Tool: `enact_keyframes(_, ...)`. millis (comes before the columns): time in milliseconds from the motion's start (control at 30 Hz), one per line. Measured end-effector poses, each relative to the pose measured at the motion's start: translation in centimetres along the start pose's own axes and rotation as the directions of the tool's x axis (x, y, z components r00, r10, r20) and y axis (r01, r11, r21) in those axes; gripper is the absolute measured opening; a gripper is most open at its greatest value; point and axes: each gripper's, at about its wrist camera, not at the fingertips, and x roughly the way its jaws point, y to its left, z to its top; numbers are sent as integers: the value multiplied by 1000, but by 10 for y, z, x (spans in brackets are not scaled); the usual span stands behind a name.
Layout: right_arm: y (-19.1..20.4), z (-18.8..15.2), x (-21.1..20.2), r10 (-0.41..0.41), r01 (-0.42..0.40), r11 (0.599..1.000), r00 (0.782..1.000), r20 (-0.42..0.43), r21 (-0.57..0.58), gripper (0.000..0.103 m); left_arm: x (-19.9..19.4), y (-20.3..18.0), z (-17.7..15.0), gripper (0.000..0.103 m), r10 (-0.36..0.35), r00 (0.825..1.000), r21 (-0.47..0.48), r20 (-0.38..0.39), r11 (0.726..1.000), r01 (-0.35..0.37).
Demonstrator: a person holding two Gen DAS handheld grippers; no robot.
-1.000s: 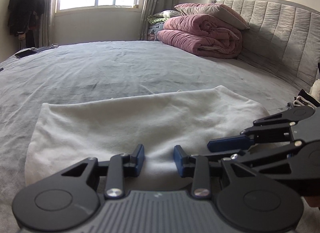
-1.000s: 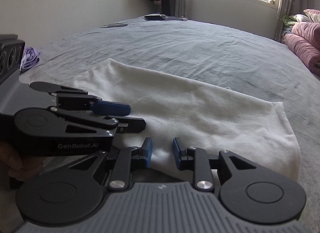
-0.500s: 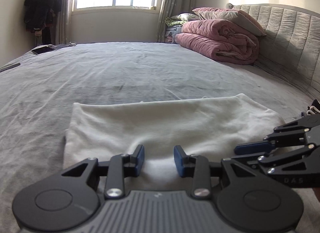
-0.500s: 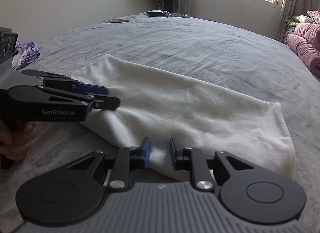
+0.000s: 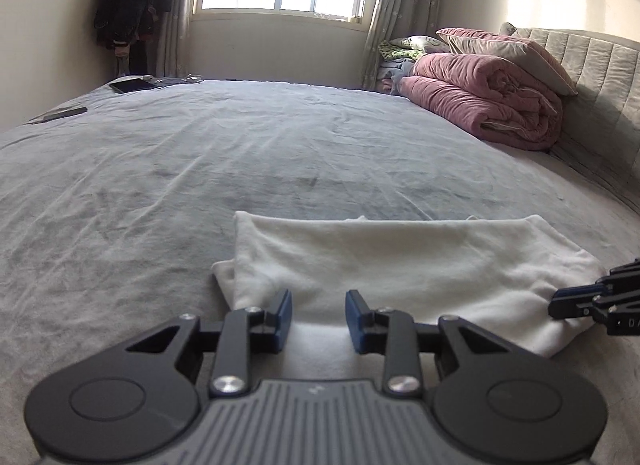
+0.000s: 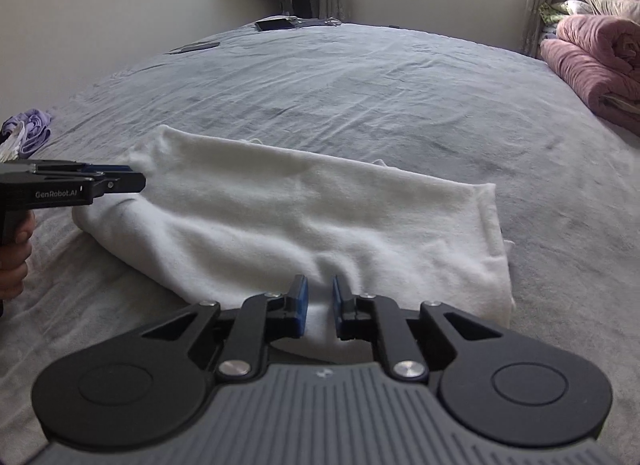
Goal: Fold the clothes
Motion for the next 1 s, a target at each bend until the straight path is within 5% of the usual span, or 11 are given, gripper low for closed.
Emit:
enact_keyframes(367, -25, -20, -8, -6, 6, 994, 1000, 0, 113, 11, -6, 3, -10, 31, 77, 997, 70, 30, 994, -79)
enact_keyframes(533, -30, -22, -21, -46, 44, 992, 999, 16, 120, 11, -19, 12, -5, 31, 69, 997, 30, 27, 997, -70)
enact_keyframes(633, -34, -17, -31, -117, 110, 987, 992, 51, 118, 28, -17, 20, -1, 44, 109, 994, -13, 24, 994, -109)
enact_keyframes(833, -45, -18, -15, -118, 114, 985, 993, 18, 131, 27, -4, 35, 3, 44, 129, 991, -94, -14, 987, -130)
enact_keyframes(1000, -45, -18, -14, -122, 121, 984, 993, -3, 127, 26, 1, 26, 2, 45, 163, 987, -33, -10, 986, -163)
